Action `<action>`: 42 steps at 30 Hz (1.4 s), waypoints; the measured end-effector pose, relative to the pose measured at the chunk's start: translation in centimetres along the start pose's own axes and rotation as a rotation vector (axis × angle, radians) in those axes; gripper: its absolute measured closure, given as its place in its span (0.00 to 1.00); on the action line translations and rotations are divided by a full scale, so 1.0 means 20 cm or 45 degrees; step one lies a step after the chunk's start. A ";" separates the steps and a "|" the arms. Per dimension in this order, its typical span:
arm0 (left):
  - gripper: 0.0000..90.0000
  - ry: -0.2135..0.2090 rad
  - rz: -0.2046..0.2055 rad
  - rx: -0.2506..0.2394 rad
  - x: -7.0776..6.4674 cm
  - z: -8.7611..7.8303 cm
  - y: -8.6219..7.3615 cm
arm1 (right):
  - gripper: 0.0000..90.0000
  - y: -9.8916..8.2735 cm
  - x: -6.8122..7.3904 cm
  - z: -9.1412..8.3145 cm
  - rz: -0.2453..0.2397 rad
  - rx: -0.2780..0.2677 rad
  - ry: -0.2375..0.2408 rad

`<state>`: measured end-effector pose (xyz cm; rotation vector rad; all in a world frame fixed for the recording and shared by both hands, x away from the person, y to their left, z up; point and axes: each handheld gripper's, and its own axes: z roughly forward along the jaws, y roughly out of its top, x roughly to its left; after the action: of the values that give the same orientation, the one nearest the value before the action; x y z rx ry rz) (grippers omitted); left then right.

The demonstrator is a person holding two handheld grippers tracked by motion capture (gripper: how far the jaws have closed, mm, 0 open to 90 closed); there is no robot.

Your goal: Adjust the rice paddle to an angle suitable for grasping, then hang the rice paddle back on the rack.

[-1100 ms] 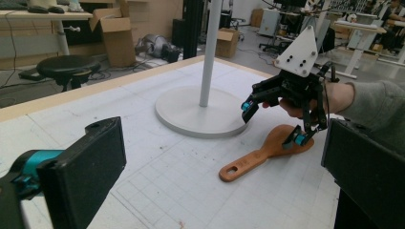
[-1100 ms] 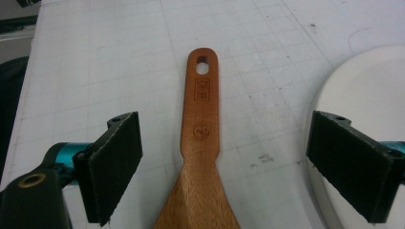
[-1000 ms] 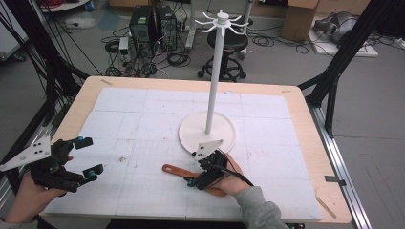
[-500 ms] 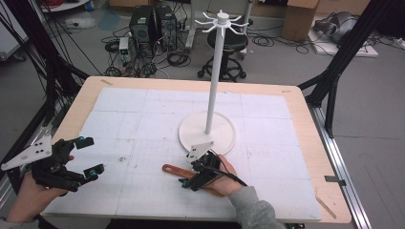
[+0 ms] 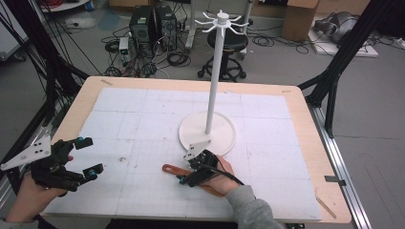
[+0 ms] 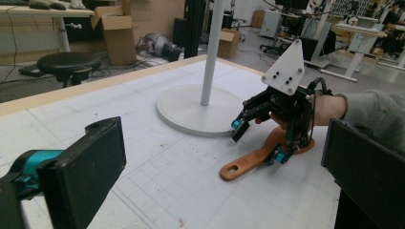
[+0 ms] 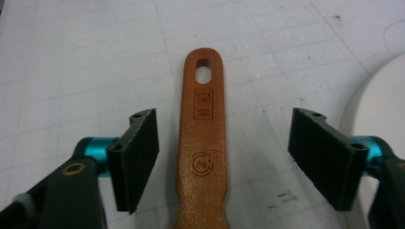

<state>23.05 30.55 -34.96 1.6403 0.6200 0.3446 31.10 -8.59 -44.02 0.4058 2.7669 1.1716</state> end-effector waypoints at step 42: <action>0.02 0.005 -0.004 0.037 0.00 0.01 -0.02 | 0.63 -0.01 0.03 -0.02 -0.003 0.089 0.004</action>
<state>22.99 30.44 -35.39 1.6666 0.6332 0.3377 30.42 -8.85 -43.78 0.4074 2.8165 1.0777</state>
